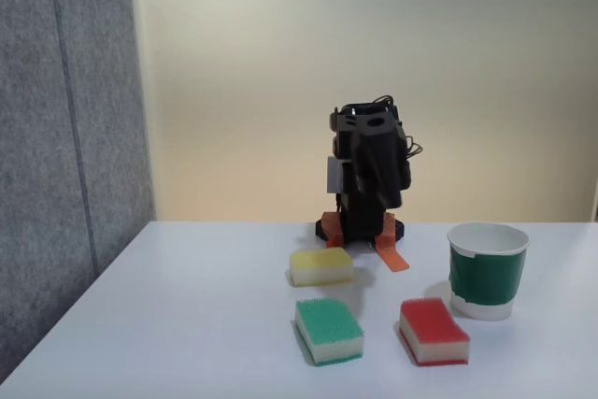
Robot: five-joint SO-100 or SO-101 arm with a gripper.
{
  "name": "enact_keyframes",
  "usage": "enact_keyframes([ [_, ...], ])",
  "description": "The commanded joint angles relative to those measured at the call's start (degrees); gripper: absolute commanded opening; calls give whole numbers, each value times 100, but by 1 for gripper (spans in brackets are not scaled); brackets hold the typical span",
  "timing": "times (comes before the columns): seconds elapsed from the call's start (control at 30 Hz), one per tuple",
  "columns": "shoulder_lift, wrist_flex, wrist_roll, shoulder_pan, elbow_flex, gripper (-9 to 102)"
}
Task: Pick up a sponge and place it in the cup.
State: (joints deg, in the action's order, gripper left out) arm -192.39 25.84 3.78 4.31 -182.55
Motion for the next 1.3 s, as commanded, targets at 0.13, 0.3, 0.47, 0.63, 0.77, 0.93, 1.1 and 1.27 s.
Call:
enact_keyframes([
  [0.13,-53,668,158,-193,-255,0],
  [0.3,-53,677,132,-229,-255,0],
  [0.47,-53,677,26,-299,-229,0],
  [0.63,-53,747,35,-299,-202,0],
  [0.77,-53,747,35,-299,-237,0],
  [0.93,-53,1424,-132,-475,44,0],
  [1.1,220,2268,-176,-492,721,0],
  [1.27,1415,2479,-18,-404,1626,0],
])
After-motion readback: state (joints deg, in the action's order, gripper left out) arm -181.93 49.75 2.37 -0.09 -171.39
